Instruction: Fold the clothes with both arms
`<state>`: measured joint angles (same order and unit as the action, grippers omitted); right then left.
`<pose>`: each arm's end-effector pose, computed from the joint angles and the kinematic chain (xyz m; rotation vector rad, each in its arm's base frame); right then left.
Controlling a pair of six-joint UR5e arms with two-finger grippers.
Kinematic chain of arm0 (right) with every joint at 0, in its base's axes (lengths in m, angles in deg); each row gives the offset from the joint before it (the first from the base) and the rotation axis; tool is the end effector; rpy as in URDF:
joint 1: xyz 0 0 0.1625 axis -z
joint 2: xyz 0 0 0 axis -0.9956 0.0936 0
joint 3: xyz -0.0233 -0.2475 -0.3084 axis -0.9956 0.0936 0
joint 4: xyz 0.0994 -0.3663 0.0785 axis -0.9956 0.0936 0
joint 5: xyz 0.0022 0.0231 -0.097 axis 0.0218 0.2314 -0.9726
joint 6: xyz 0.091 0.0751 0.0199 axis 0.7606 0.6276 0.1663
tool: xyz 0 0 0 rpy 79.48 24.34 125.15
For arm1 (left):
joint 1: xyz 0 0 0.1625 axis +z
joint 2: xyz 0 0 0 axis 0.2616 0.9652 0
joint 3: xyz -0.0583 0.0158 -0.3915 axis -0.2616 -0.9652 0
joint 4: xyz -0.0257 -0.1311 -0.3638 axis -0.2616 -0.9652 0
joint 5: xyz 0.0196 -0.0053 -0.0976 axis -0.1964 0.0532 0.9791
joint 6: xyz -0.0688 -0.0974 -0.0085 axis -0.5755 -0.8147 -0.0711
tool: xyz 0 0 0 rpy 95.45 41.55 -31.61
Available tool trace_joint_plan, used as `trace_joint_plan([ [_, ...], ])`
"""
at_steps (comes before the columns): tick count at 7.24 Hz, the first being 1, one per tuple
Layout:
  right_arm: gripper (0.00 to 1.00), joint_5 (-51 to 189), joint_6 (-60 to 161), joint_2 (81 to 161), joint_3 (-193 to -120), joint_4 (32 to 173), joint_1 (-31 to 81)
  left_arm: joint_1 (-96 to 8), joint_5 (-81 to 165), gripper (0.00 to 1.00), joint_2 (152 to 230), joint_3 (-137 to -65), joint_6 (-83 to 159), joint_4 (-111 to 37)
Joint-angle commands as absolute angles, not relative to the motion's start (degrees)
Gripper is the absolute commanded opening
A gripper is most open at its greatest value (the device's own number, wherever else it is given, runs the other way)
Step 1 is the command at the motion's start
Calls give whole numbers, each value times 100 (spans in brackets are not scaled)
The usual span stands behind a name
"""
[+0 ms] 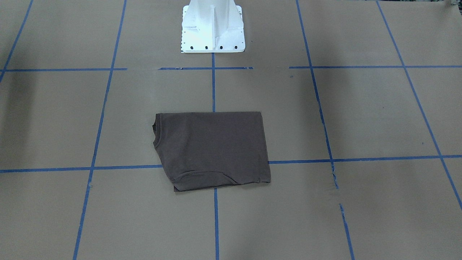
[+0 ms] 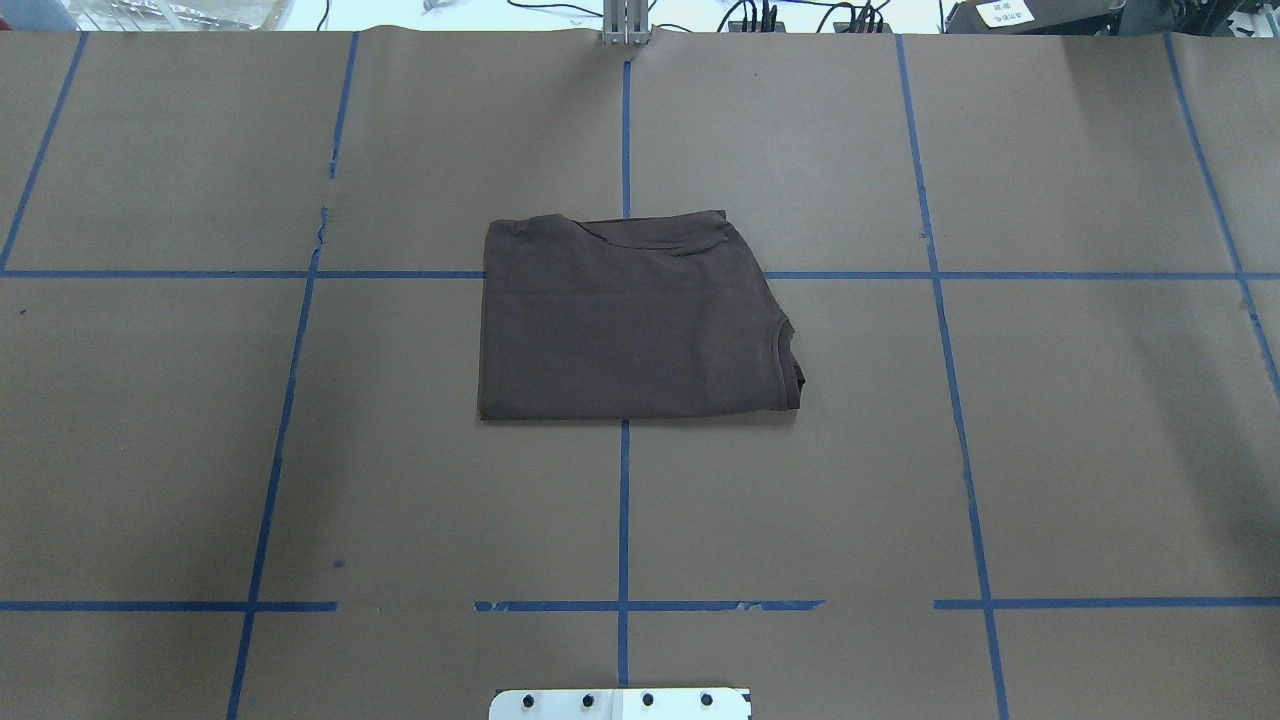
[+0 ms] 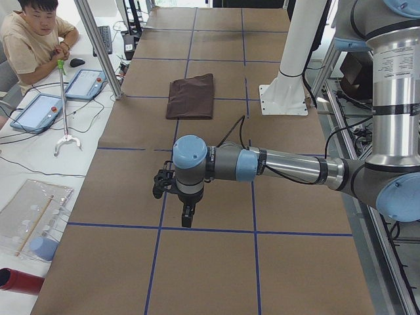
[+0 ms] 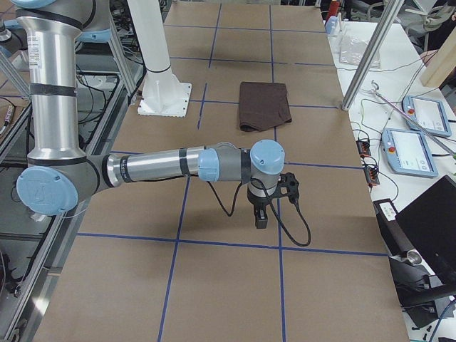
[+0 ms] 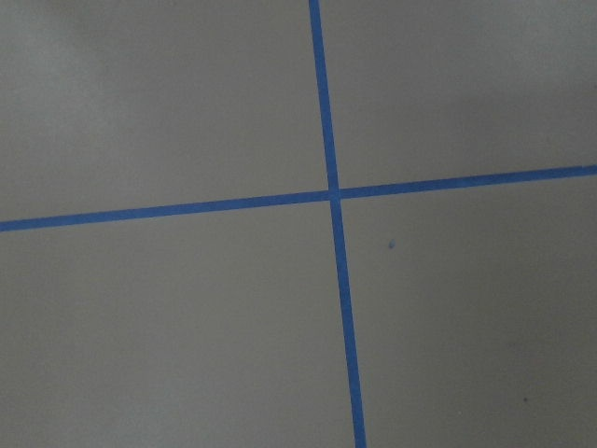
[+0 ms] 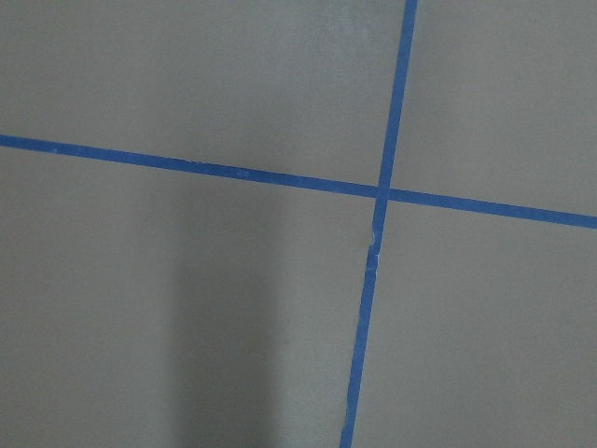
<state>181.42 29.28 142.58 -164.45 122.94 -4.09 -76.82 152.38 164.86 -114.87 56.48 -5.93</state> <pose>0.0375 -0.4531 0.5783 0.0644 -0.7968 -0.1186 -0.0680 -0.4197 0.5860 0.1019 0.7272 0.0551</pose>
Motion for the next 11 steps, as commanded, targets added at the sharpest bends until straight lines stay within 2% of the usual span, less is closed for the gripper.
trace_joint_plan([
  [1,100,18122,2848,14323,-16378,12257,-362,-7677,15274,100,16481,-11529,5657,-594],
  [6,100,18175,2847,14341,-16272,12266,-326,-7528,15406,100,16402,-12004,5666,378],
  [9,100,18123,2917,14350,-16263,12266,-230,-7527,15406,100,16393,-12048,5657,417],
  [11,100,18166,2926,14315,-16010,12257,-230,-7518,15397,100,16655,-12153,5657,303],
])
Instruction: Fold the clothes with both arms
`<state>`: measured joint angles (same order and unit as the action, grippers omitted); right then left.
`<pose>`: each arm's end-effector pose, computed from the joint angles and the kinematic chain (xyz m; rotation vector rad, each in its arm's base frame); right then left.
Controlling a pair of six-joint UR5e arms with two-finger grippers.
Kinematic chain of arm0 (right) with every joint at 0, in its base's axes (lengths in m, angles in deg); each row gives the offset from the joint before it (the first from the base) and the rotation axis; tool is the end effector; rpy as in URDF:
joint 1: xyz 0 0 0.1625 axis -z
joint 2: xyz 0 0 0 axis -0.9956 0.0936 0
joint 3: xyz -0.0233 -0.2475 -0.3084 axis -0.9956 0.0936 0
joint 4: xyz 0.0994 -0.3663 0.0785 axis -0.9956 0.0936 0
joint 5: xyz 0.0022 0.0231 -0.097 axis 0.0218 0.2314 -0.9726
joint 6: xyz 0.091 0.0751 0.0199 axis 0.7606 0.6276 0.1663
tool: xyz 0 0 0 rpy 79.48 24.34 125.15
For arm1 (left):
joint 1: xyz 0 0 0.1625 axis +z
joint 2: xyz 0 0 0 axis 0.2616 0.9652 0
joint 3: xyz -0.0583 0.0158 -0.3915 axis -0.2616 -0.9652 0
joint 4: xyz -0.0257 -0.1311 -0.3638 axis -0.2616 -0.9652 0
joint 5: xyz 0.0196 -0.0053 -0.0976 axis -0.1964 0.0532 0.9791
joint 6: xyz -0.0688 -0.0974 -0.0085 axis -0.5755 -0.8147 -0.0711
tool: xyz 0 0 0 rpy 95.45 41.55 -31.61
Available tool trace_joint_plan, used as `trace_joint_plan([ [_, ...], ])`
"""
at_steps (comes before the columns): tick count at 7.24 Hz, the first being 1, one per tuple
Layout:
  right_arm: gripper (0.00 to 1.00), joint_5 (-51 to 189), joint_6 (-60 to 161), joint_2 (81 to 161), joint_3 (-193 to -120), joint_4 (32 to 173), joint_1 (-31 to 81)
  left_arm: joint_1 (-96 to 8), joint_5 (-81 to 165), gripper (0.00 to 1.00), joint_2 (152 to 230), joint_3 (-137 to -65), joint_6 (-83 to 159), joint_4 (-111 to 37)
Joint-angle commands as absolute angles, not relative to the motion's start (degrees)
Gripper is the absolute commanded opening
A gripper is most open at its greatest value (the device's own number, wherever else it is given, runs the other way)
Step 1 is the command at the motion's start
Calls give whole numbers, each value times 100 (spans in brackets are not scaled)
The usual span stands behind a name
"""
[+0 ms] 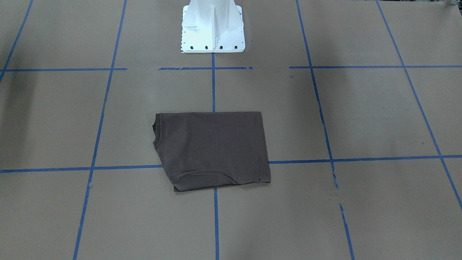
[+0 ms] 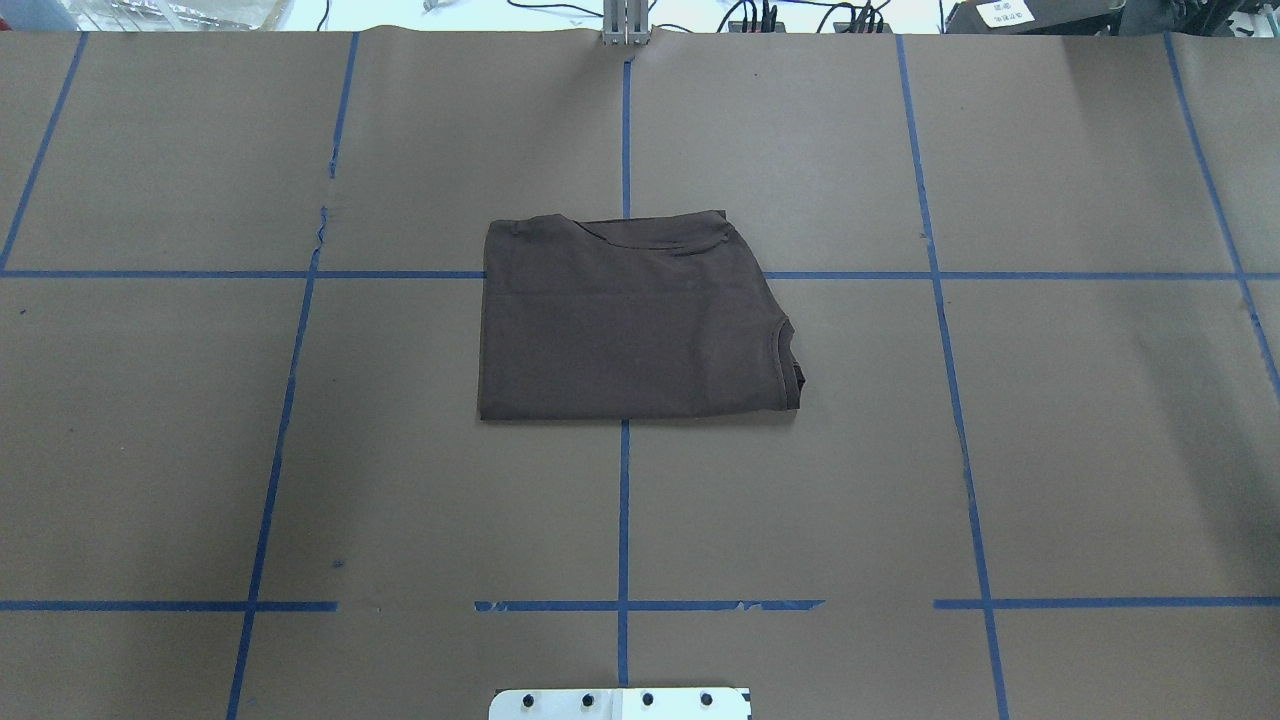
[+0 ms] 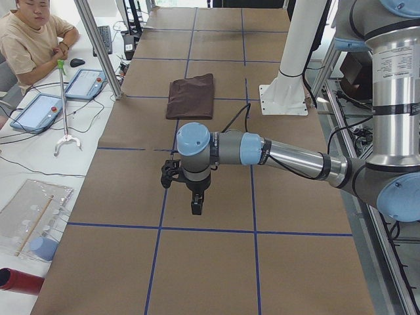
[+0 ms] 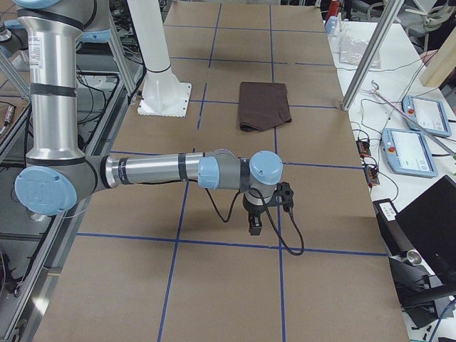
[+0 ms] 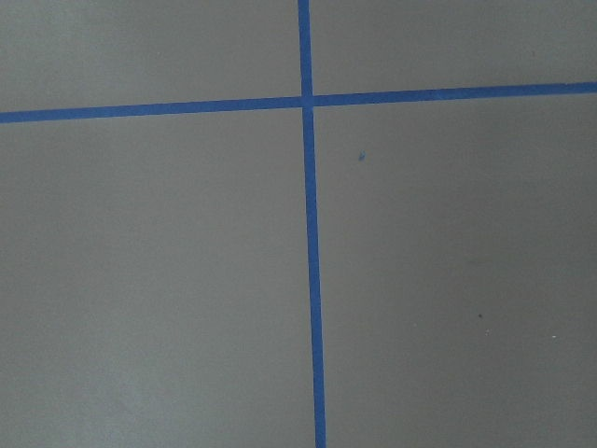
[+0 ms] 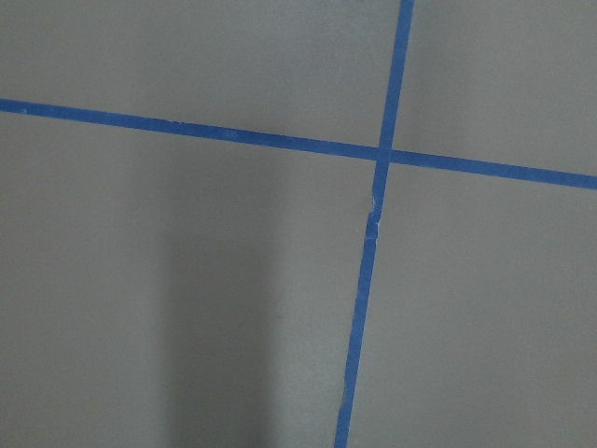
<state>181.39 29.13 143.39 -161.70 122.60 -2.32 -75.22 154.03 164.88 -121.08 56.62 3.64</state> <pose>0.0239 -0.4468 0.6062 -0.0001 -0.7983 -0.1279 -0.0536 -0.4088 0.5509 0.0380 0.7596 0.0627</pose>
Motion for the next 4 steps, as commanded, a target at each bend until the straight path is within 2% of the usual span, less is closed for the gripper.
trace_joint_plan([
  [1,100,18323,2909,14323,-16086,12257,-238,-7518,15397,100,16831,-12171,5657,311],
  [4,100,18456,2926,14279,-16296,12248,-247,-7518,15415,100,16903,-12241,5666,302],
])
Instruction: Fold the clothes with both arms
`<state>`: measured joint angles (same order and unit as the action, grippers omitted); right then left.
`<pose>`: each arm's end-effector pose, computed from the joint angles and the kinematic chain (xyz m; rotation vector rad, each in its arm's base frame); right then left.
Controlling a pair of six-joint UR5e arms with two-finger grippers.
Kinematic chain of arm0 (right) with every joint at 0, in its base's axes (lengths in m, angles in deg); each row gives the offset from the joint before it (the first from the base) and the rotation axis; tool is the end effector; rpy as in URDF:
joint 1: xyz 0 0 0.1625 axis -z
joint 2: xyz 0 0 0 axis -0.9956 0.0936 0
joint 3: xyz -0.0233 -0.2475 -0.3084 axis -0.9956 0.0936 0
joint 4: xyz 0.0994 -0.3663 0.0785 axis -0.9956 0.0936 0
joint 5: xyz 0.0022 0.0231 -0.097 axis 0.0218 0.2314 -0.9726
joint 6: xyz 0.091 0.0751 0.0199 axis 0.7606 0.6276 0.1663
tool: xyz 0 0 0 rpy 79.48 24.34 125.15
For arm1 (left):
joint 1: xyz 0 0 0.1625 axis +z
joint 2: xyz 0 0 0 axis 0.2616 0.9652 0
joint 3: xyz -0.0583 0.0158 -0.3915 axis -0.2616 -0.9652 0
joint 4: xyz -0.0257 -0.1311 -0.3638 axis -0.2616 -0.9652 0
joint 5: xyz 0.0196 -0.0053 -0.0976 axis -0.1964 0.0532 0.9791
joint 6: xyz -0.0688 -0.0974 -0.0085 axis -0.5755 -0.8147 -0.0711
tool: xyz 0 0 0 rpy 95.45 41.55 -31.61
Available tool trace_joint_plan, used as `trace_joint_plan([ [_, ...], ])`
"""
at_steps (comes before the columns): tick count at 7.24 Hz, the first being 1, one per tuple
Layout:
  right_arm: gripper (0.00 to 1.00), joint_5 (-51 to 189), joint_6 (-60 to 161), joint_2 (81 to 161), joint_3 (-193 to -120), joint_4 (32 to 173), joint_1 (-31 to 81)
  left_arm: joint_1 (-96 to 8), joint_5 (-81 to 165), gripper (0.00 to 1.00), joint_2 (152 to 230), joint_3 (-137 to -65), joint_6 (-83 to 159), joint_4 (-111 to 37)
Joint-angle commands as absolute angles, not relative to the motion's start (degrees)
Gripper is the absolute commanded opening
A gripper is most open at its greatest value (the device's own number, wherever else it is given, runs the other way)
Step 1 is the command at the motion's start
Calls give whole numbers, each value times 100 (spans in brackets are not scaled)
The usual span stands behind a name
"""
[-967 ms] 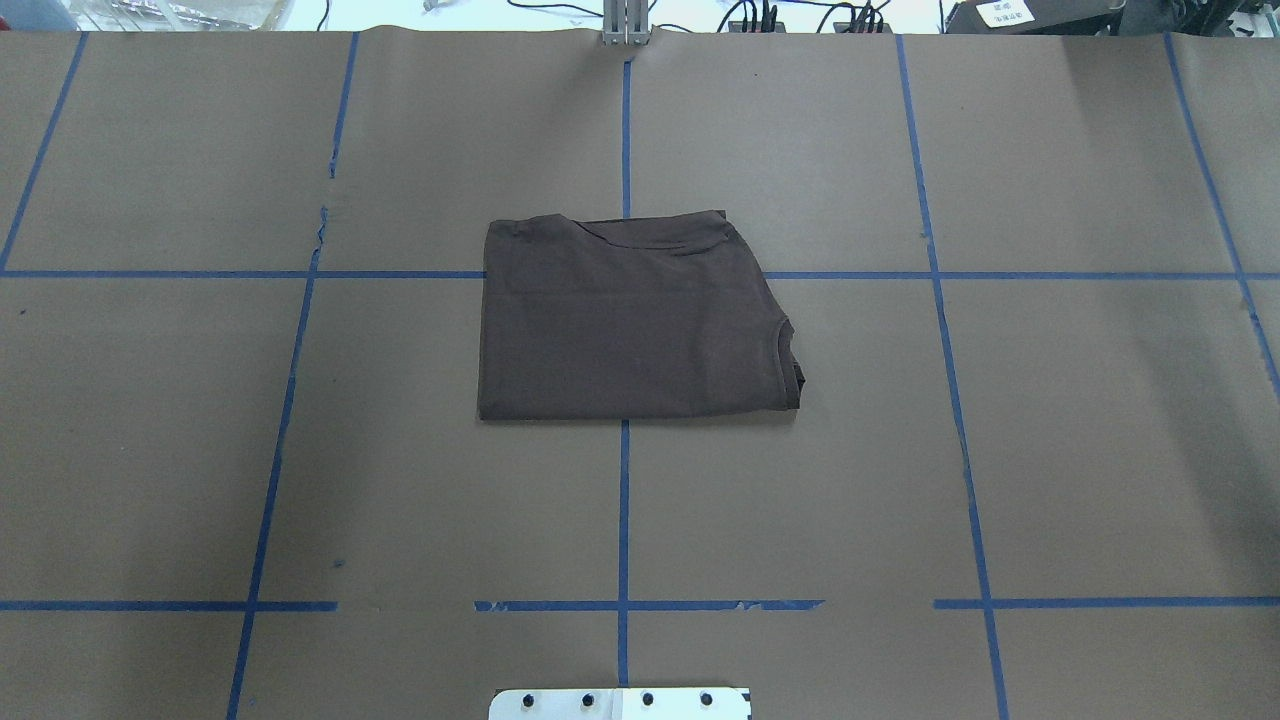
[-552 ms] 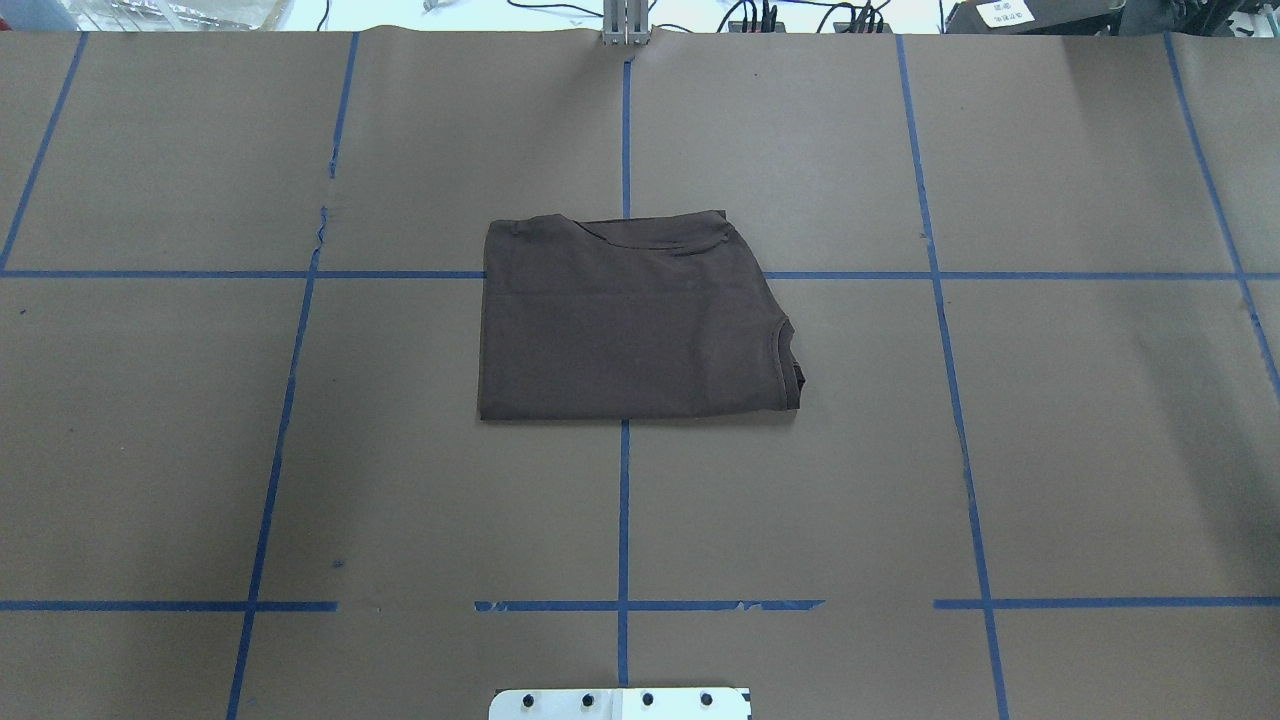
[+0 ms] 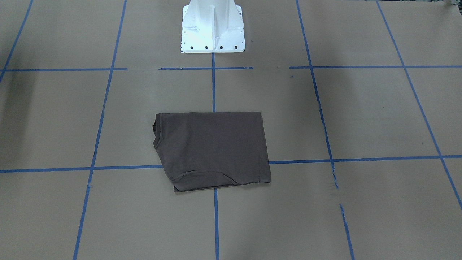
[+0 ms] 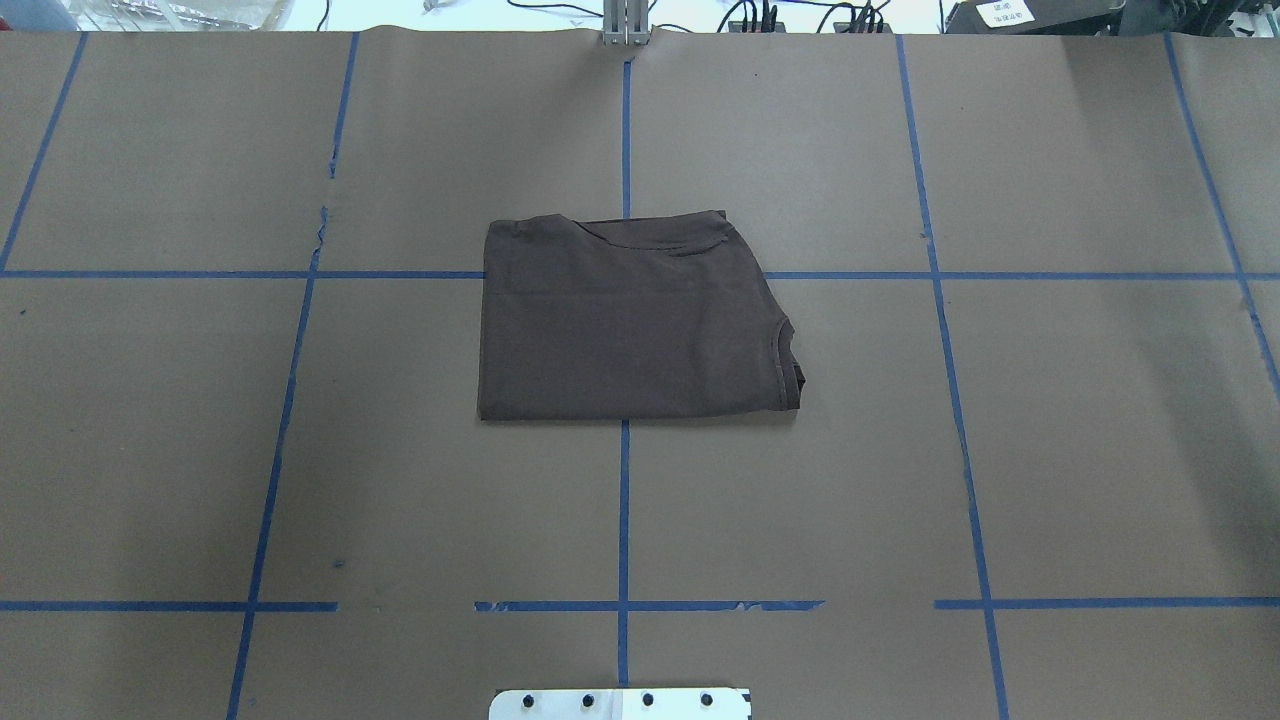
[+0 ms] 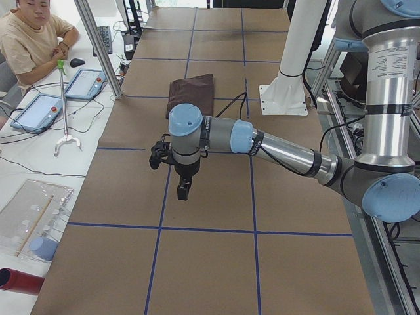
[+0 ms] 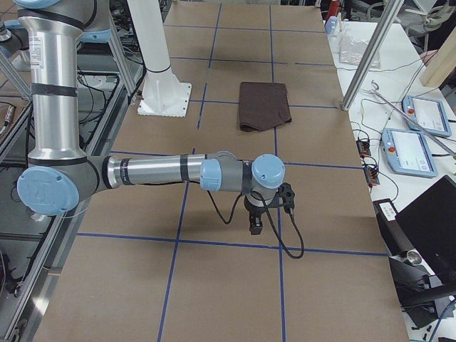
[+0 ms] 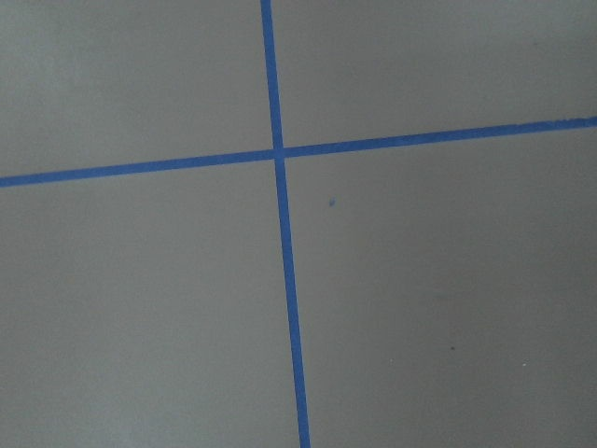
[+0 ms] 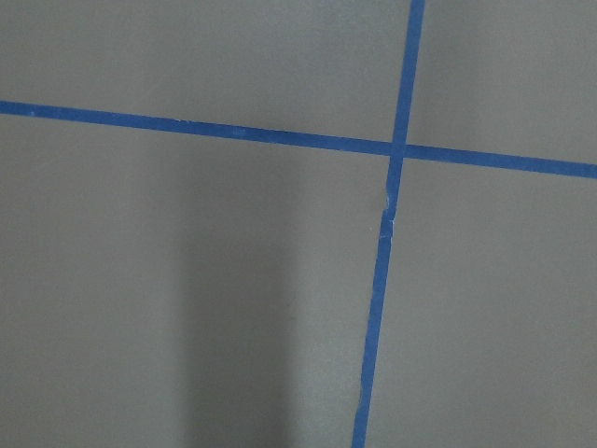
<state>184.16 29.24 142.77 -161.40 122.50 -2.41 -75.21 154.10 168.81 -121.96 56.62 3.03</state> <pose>0.0204 -0.4513 0.5994 0.0076 -0.8465 -0.1264 -0.0536 -0.4346 0.5138 0.1279 0.7569 0.0988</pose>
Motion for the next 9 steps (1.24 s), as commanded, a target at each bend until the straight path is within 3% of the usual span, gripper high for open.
trace_joint_plan([
  [1,100,18439,2926,14288,-16350,12248,-239,-7518,15423,100,16903,-12189,5674,294],
  [9,100,18517,2926,14271,-16649,12248,-230,-7518,15888,100,16877,-12171,5666,302],
])
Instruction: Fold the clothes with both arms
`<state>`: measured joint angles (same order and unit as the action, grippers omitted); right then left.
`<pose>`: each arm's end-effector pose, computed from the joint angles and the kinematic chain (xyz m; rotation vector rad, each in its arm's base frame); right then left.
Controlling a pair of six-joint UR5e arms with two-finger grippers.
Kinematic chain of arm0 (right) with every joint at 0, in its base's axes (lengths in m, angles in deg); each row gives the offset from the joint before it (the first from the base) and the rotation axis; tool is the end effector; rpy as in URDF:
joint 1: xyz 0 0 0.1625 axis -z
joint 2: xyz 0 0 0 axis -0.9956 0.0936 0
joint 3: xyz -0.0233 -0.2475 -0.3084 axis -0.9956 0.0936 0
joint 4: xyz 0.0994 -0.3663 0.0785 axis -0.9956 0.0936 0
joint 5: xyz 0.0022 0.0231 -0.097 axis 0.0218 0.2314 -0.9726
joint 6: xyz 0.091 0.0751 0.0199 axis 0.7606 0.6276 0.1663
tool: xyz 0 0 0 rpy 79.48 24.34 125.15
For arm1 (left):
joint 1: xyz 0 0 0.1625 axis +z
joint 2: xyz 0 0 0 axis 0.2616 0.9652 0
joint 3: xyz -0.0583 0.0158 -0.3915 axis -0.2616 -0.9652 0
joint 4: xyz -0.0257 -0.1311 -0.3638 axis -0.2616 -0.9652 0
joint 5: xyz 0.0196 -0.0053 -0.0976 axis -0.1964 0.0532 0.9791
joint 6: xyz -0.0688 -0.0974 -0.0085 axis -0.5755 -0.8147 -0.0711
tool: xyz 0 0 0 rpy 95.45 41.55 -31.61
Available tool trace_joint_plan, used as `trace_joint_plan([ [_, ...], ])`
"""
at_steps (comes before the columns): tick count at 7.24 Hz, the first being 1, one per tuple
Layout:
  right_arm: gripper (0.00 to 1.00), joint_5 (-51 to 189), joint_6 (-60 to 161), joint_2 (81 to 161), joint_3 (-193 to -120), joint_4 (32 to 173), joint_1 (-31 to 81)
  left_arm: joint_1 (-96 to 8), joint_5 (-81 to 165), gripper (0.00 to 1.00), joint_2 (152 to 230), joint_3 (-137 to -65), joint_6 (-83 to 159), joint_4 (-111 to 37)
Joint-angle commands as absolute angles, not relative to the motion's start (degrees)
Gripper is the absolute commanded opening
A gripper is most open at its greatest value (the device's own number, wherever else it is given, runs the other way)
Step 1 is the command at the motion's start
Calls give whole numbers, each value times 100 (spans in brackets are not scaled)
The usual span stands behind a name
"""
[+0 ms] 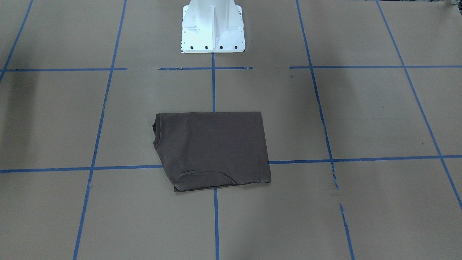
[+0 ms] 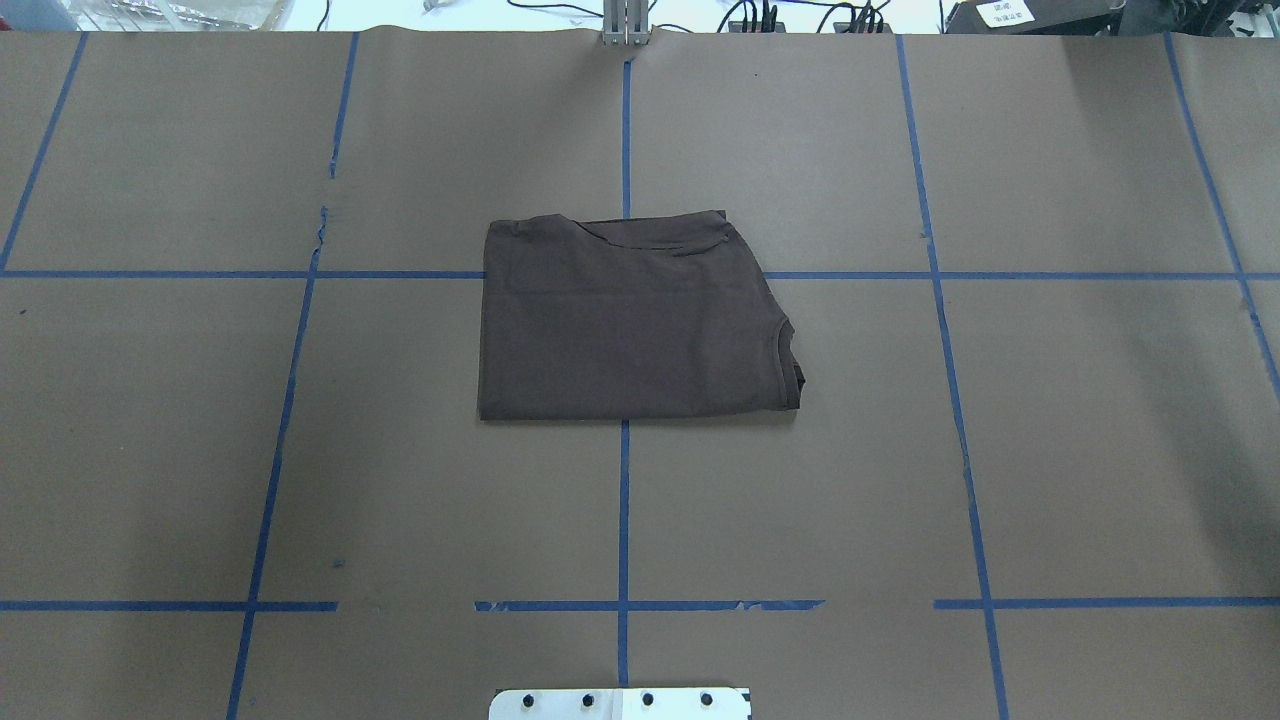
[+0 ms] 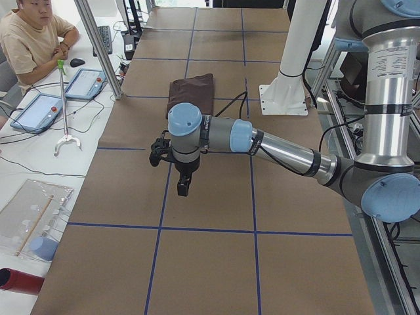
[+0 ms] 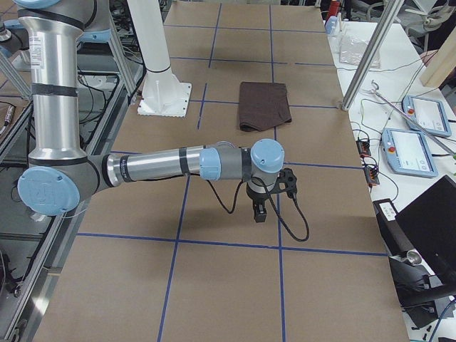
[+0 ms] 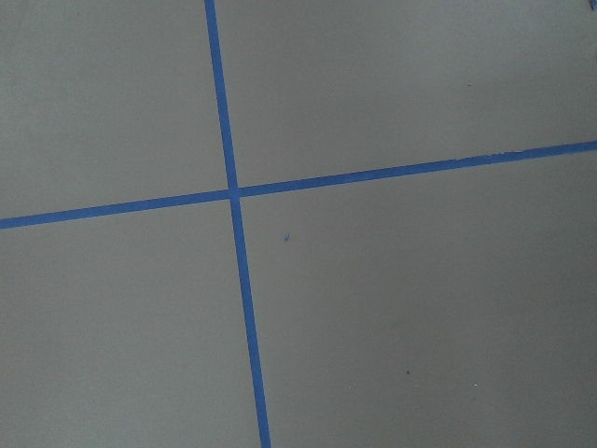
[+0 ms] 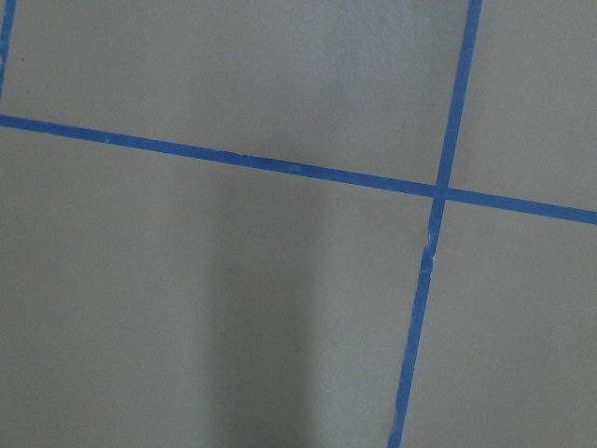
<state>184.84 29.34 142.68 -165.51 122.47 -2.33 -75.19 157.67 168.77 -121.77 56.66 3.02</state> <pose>0.0187 -0.4536 0.5644 0.0758 -0.8573 -0.1574 -0.0482 -0.4341 0.5103 0.1259 0.8194 0.1010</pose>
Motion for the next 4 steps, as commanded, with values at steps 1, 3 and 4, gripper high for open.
trace_joint_plan([
  [1,100,18509,2926,14271,-16606,12248,-221,-7518,15889,100,16868,-12171,5657,302],
  [3,100,18491,2935,14271,-16685,12248,-230,-7510,15898,100,16877,-12206,5657,311],
  [4,100,18491,2935,14271,-16711,12248,-230,-7510,15924,100,16877,-12284,5657,328],
])
